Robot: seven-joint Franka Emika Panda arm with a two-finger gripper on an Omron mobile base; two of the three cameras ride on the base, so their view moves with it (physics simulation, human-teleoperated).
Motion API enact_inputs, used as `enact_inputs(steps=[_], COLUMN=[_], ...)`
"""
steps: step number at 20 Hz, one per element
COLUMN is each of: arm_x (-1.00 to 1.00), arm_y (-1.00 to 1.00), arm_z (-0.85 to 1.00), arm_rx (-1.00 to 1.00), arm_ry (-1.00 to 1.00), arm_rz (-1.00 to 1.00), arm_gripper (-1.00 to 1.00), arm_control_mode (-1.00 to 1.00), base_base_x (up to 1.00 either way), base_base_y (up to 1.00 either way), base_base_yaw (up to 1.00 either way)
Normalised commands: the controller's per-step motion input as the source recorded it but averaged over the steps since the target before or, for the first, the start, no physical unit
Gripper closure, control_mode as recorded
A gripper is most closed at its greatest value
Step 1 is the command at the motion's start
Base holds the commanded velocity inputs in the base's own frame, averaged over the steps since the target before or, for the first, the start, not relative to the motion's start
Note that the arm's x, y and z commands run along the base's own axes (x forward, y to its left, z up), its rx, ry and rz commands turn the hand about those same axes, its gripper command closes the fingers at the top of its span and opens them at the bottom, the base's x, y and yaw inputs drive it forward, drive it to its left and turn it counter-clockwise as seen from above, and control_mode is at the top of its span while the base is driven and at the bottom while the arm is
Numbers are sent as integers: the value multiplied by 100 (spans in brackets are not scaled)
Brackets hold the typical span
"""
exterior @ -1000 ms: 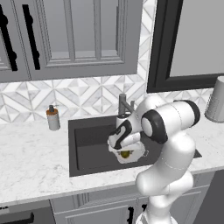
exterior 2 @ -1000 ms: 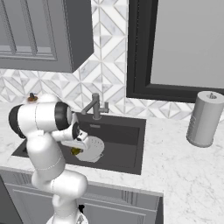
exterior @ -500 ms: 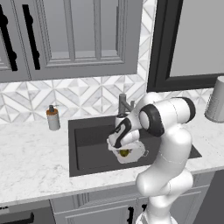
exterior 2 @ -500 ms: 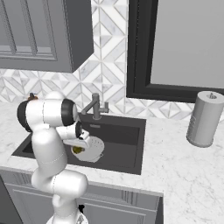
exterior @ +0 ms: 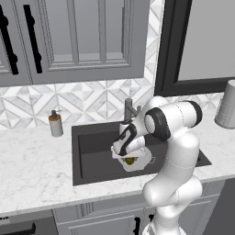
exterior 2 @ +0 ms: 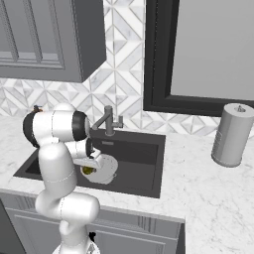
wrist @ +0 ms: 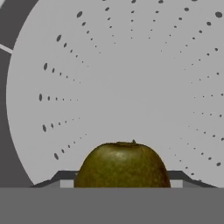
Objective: Put the colander in the sink, put the kiwi in the colander, and turn on the sink faucet and pour water over the colander.
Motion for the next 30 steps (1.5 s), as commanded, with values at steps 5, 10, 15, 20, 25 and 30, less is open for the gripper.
enact_inputs(steps=[5, 10, 15, 20, 25, 30], arm_x=[0, 0, 0, 0, -4, -40], arm_y=[0, 0, 0, 0, 0, 0], arm_z=[0, 0, 0, 0, 9, 58], arm_rx=[0, 0, 0, 0, 0, 0], arm_ry=[0, 0, 0, 0, 0, 0], arm_rz=[0, 0, 0, 0, 0, 0], arm_gripper=[100, -100, -100, -100, -100, -100], arm_control_mode=[-100, -100, -100, -100, -100, -100], base_base_x=[0, 0, 0, 0, 0, 0], base_base_y=[0, 0, 0, 0, 0, 0], base_base_yaw=[0, 0, 0, 0, 0, 0])
